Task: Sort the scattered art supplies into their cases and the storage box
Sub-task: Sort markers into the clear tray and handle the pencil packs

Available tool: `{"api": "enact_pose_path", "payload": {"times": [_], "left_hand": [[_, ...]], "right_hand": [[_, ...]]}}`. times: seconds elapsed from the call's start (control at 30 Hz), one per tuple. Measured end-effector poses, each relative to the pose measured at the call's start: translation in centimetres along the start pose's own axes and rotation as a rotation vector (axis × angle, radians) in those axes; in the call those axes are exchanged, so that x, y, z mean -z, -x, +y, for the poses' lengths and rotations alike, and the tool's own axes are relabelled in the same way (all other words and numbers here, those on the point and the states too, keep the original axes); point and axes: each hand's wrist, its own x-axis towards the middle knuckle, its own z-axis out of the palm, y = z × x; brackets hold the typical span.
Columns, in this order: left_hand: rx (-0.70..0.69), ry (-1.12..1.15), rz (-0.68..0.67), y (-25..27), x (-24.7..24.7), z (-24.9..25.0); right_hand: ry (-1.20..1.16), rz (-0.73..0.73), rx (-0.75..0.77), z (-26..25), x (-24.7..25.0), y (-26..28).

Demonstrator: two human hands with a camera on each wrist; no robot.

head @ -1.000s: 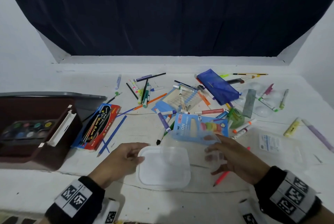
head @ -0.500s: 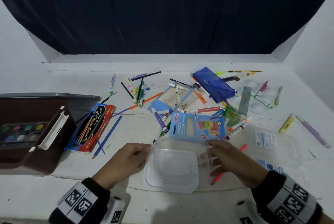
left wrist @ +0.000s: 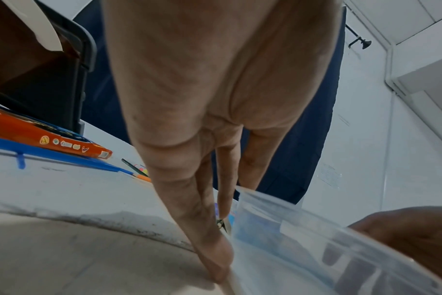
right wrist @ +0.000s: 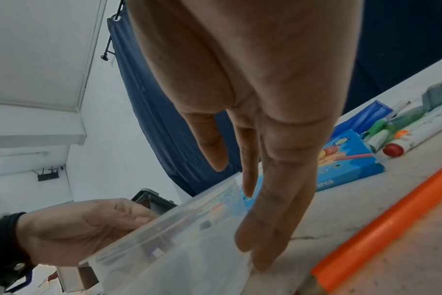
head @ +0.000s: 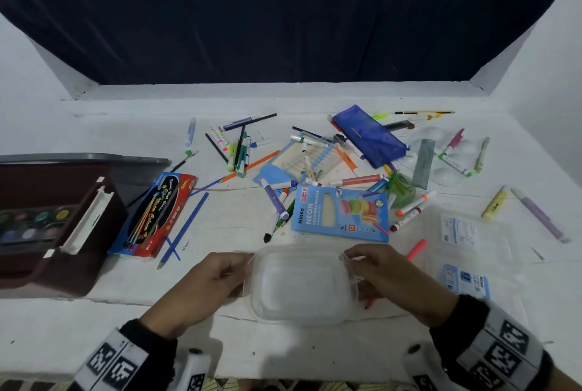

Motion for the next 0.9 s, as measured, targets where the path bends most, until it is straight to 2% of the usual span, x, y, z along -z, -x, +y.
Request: {"api": "enact_pose_path", "payload": {"times": [0.2, 0.5, 0.77, 0.83, 0.9], "left_hand": [[-0.035, -0.079, -0.061, -2.1, 0.5, 0.6], [-0.014, -0.184, 0.017, -5.2, 0.9, 0.7], [0.047, -0.131, 0.020, -4.9, 0.9, 1.0], [0.030, -0.151, 0.028, -5.2, 1.4, 1.2], [-0.019, -0.234, 0.095, -5.8, 2.1, 1.5]], "right_hand": [[0.147, 0.016, 0.069, 0.0, 1.0, -2.1], [0.351, 0.106, 0.158, -0.8, 2.0, -5.5], [0.317, 0.056, 0.178, -0.9, 2.2, -5.0], [0.299, 0.047, 0.176, -1.0, 2.3, -5.1], [0.255, 0.033, 0.154, -1.0, 2.4, -5.1]]}}
